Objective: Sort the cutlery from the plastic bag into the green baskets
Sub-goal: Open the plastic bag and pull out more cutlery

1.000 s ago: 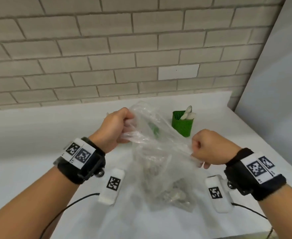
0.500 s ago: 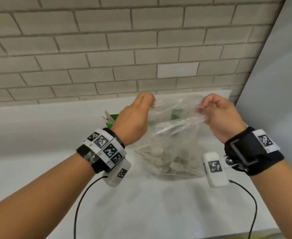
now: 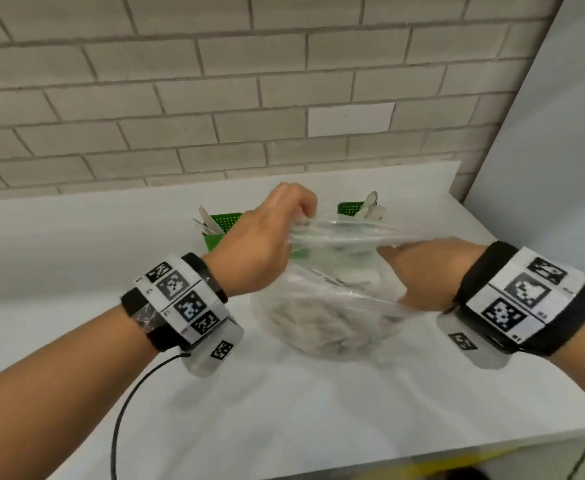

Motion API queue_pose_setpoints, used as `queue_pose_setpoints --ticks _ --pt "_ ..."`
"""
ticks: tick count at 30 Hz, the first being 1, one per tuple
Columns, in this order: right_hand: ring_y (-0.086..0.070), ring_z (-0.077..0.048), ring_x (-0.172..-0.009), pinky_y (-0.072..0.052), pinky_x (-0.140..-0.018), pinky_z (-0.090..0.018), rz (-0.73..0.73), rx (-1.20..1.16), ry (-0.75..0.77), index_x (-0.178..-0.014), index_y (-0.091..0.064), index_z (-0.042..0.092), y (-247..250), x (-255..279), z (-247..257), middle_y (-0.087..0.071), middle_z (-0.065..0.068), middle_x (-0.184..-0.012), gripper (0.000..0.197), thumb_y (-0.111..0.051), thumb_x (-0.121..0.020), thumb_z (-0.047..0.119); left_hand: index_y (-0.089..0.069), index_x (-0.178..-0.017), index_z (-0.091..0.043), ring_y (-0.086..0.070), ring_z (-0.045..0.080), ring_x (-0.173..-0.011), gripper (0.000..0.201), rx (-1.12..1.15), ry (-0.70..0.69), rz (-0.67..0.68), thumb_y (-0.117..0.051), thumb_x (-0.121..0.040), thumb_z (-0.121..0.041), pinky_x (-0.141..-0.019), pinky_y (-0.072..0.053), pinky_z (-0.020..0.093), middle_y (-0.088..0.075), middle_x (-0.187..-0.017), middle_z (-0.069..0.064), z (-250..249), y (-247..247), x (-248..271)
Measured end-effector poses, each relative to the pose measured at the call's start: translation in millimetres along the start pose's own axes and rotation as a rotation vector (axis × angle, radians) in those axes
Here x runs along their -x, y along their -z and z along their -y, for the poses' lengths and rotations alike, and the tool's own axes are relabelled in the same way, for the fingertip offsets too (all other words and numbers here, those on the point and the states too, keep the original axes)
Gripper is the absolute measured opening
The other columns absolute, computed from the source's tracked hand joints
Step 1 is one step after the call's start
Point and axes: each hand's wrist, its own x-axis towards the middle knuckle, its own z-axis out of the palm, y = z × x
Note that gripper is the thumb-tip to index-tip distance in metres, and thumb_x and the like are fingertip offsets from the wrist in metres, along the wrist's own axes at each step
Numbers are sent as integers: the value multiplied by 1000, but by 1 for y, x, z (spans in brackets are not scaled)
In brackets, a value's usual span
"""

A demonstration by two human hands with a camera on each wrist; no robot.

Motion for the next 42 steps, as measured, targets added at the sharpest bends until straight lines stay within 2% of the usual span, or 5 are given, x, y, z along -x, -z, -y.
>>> queue_pose_setpoints --ticks 9,18,28,36,42 --pt "-59 -24 -88 -41 -72 -29 -38 454 129 -82 -55 13 -6 13 16 -68 -6 -105 26 -37 -97 1 -52 -123 -32 -51 26 -52 39 -569 -65 351 -30 -91 -36 -47 -43 32 -49 -108 5 0 12 20" --pt "-43 -12 -77 -30 -67 -20 -664 -509 206 -97 -54 25 -27 -6 -17 -43 10 -83 10 -45 -99 29 -54 -107 -11 -50 25 -72 17 -814 349 557 -50 -96 -23 -61 -41 34 -60 -92 7 21 -8 17" --pt "-50 -9 -88 -36 -79 -26 -580 -921 205 -82 -58 27 -72 -21 -29 -58 3 -90 14 -50 -94 30 -55 -96 -9 -58 28 -93 17 1371 927 -11 -57 -92 -25 -91 -46 42 -61 -101 12 60 -50 54" --pt "-37 -25 -137 -30 -112 -34 -148 -567 99 -134 -55 25 -53 -45 18 -44 -4 -147 44 -61 -92 36 -64 -101 -14 -45 25 -121 27 -107 99 -133 -55 -79 -1 -103 -36 35 -49 -126 9 22 -41 31" --pt "-47 -32 -124 -36 -106 -31 -326 -674 100 -146 -39 17 -43 -49 26 -46 -14 -132 61 -47 -90 -4 -54 -130 -16 -62 33 -106 37 -473 247 791 -36 -103 -33 -84 -51 39 -62 -120 11 -3 -65 33"
